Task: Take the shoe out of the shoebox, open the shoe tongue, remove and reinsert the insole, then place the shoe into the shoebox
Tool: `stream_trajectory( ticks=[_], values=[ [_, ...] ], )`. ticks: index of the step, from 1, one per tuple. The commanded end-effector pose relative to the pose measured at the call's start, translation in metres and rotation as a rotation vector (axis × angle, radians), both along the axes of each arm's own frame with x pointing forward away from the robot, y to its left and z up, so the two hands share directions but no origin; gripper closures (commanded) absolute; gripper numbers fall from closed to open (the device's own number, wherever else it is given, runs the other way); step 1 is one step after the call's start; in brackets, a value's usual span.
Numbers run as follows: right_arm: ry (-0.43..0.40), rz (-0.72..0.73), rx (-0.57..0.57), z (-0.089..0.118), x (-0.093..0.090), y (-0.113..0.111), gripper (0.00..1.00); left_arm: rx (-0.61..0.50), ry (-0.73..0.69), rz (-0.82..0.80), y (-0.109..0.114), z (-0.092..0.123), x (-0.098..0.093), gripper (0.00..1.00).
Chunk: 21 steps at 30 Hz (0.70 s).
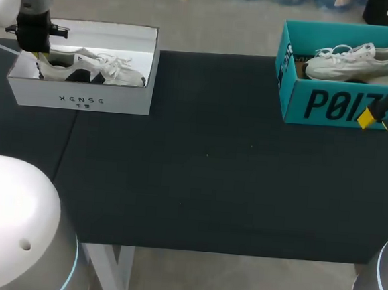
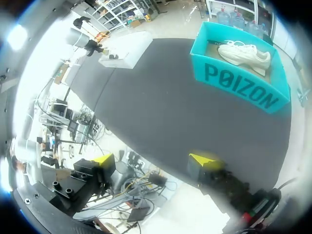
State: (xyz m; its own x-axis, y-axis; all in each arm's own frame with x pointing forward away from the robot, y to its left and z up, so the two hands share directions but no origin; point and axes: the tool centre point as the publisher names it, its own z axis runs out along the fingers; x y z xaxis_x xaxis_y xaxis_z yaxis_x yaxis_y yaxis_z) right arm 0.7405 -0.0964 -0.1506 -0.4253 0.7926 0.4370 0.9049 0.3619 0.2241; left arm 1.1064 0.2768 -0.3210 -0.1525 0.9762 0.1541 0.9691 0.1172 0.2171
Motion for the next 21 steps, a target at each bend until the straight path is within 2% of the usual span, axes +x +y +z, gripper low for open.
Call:
stream_trajectory(
  ticks=[1,14,15,16,21],
  values=[
    [0.004,0.001,-0.003,0.0,0.002,0.0,0.0,-0.009,0.007,-0.006,0.003,-0.009,0.001,1.0],
    [0.004,0.001,-0.003,0.0,0.002,0.0,0.0,0.019,0.001,0.011,0.007,-0.025,0.0,1.0],
    [0.004,0.001,-0.003,0.0,0.002,0.0,0.0,0.02,-0.002,0.024,0.008,-0.025,0.0,0.54],
    [0.004,0.001,-0.003,0.0,0.002,0.0,0.0,0.021,-0.018,0.031,0.009,-0.023,0.001,0.0],
    [0.004,0.001,-0.003,0.0,0.002,0.0,0.0,-0.003,-0.064,0.062,0.005,0.0,0.0,0.0]
  ],
)
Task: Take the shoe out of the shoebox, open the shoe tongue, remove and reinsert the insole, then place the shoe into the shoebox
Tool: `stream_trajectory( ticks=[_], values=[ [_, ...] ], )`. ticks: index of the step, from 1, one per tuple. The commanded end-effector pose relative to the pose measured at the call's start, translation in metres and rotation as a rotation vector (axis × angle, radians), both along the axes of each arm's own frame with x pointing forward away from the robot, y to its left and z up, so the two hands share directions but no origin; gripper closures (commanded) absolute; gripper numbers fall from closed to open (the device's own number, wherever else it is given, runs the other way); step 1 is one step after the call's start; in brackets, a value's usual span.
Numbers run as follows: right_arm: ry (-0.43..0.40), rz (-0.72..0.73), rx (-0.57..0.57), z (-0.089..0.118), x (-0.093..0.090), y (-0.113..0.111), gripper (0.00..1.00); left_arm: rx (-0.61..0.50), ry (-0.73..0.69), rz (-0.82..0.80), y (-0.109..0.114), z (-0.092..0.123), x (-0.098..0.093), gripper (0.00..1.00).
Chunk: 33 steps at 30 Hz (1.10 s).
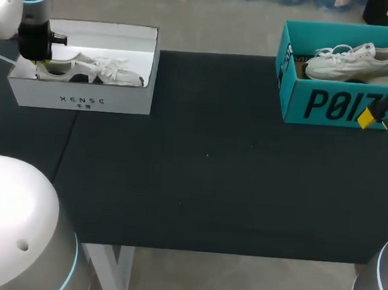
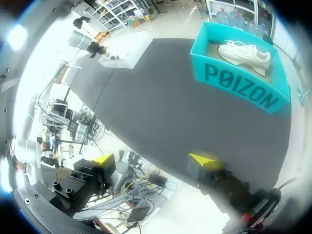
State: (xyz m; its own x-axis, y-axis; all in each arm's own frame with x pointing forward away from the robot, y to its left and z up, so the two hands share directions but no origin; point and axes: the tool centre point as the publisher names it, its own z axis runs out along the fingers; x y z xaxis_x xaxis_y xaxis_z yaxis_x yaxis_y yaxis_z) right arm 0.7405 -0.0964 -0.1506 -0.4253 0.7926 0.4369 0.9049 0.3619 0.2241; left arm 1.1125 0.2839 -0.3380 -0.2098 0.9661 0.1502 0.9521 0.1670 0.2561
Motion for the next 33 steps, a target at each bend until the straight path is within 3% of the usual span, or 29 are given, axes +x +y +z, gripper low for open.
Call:
stream_trajectory(
  ticks=[1,8,13,20,23,26,33],
  values=[
    [0.004,0.001,-0.003,0.0,0.002,0.0,0.0,-0.009,-0.033,0.011,-0.004,0.022,-0.007,0.0],
    [0.004,0.001,-0.003,0.0,0.002,0.0,0.0,-0.091,-0.128,0.114,-0.045,0.097,-0.022,0.0],
    [0.004,0.001,-0.003,0.0,0.002,0.0,0.0,-0.162,-0.176,0.147,-0.092,0.132,-0.053,0.0],
    [0.004,0.001,-0.003,0.0,0.002,0.0,0.0,-0.217,-0.157,0.097,-0.165,0.143,-0.107,0.0],
    [0.004,0.001,-0.003,0.0,0.002,0.0,0.0,-0.227,-0.122,0.042,-0.186,0.144,-0.118,0.0],
    [0.004,0.001,-0.003,0.0,0.002,0.0,0.0,-0.248,-0.06,-0.018,-0.201,0.148,-0.12,0.0],
    [0.004,0.001,-0.003,0.0,0.002,0.0,0.0,-0.248,-0.06,-0.018,-0.201,0.148,-0.12,0.0]
  ],
)
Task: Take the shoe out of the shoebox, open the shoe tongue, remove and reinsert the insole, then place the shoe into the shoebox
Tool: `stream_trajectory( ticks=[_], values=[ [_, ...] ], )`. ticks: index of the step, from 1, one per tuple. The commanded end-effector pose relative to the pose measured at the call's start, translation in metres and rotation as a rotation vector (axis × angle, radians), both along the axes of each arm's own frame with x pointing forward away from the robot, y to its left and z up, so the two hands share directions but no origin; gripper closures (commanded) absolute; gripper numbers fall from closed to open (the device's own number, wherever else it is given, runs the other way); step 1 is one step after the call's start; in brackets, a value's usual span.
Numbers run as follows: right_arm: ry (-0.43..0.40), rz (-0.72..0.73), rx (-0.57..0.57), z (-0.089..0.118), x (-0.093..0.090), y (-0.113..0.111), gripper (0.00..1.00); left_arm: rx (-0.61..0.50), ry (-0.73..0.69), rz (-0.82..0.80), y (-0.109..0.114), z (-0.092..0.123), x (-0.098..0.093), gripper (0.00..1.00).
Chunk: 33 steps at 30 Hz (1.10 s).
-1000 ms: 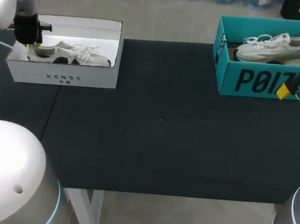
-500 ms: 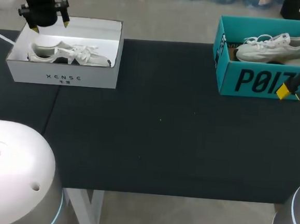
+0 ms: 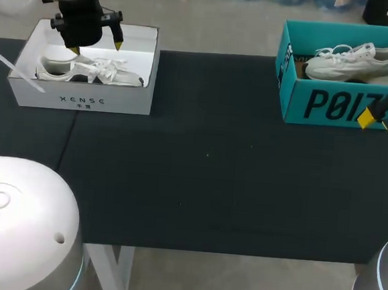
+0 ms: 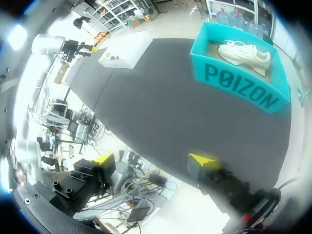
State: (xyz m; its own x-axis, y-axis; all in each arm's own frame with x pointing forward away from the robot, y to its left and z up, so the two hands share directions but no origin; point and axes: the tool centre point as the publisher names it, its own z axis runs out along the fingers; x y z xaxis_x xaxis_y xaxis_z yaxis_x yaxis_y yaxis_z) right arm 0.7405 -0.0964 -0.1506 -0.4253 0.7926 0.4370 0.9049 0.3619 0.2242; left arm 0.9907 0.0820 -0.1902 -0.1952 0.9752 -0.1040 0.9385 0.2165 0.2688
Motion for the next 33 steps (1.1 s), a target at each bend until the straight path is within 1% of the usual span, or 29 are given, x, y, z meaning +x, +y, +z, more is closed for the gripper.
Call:
stream_trajectory(
  ticks=[1,13,14,16,17,20,21,22,23,24,25,27,29,32,33],
  values=[
    [0.004,0.001,-0.003,0.0,0.002,0.0,0.0,-0.001,0.004,-0.002,0.001,0.001,0.002,0.0],
    [0.004,0.001,-0.003,0.0,0.002,0.0,0.0,-0.001,0.004,-0.002,0.001,0.001,0.002,0.0],
    [-0.001,0.011,-0.029,0.001,0.009,-0.005,0.0,-0.001,0.004,-0.002,0.001,0.001,0.002,0.0],
    [-0.022,0.002,-0.099,0.001,0.029,-0.016,0.0,-0.001,0.004,-0.002,0.001,0.001,0.002,0.0],
    [-0.018,-0.012,-0.128,0.0,0.041,-0.021,0.0,-0.001,0.004,-0.002,0.001,0.001,0.002,0.0],
    [-0.062,-0.052,-0.182,0.0,0.078,-0.036,0.0,-0.001,0.004,-0.002,0.001,0.001,0.002,0.0],
    [-0.071,-0.065,-0.224,-0.001,0.091,-0.04,0.0,-0.001,0.004,-0.002,0.001,0.001,0.002,0.0],
    [-0.078,-0.078,-0.241,-0.003,0.103,-0.044,0.0,-0.001,0.004,-0.002,0.001,0.001,0.002,0.0],
    [-0.076,-0.09,-0.229,-0.005,0.116,-0.05,0.0,-0.001,0.004,-0.002,0.001,0.001,0.002,0.0],
    [-0.073,-0.09,-0.226,-0.008,0.129,-0.054,0.0,-0.001,0.004,-0.002,0.001,0.001,0.002,0.0],
    [-0.073,-0.118,-0.273,-0.012,0.141,-0.058,0.0,-0.001,0.004,-0.002,0.001,0.001,0.002,0.0],
    [-0.074,-0.127,-0.281,-0.019,0.163,-0.064,0.0,-0.001,0.004,-0.002,0.001,0.001,0.002,0.0],
    [-0.087,-0.14,-0.326,-0.028,0.184,-0.071,0.0,-0.001,0.004,-0.002,0.001,0.001,0.002,0.0],
    [-0.075,-0.163,-0.381,-0.041,0.206,-0.08,0.0,-0.001,0.004,-0.002,0.001,0.001,0.002,0.0],
    [-0.06,-0.17,-0.373,-0.047,0.216,-0.086,0.0,-0.001,0.004,-0.002,0.001,0.001,0.002,0.0]
  ],
)
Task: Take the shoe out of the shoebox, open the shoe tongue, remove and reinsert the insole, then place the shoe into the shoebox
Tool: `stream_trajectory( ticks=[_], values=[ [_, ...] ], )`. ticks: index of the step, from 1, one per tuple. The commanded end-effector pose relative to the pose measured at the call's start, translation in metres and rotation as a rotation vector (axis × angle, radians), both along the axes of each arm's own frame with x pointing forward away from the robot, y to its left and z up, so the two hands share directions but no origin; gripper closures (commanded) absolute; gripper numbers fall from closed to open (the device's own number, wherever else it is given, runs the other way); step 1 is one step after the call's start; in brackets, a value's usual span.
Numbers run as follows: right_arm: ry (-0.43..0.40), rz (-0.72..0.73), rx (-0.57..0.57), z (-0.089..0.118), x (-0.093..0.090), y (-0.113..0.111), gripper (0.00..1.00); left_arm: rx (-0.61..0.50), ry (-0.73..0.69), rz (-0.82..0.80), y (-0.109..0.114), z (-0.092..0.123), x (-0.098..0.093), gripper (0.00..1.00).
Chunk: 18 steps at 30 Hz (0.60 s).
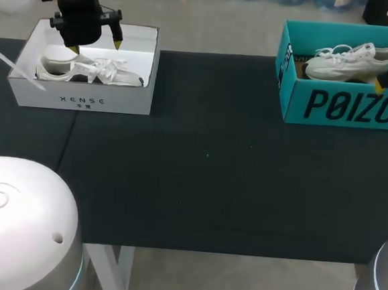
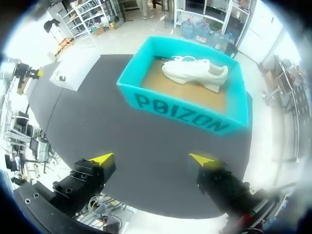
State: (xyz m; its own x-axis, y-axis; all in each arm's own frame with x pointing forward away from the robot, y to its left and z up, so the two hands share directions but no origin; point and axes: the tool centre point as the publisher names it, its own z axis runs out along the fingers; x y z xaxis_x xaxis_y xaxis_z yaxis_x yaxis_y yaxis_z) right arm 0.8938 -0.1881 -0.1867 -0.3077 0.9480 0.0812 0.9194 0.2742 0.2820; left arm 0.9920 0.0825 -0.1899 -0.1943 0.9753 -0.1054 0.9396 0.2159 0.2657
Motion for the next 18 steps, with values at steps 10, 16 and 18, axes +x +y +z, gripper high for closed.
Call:
stream_trajectory(
  ticks=[10,16,18],
  values=[
    [0.152,-0.018,-0.09,-0.032,0.093,-0.012,0.0,0.001,0.001,-0.001,0.0,0.0,0.0,0.0],
    [0.152,-0.018,-0.09,-0.032,0.093,-0.012,0.0,0.001,0.001,-0.001,0.0,0.0,0.0,0.0],
    [0.152,-0.018,-0.09,-0.032,0.093,-0.012,0.0,0.001,0.001,-0.001,0.0,0.0,0.0,0.0]
  ],
)
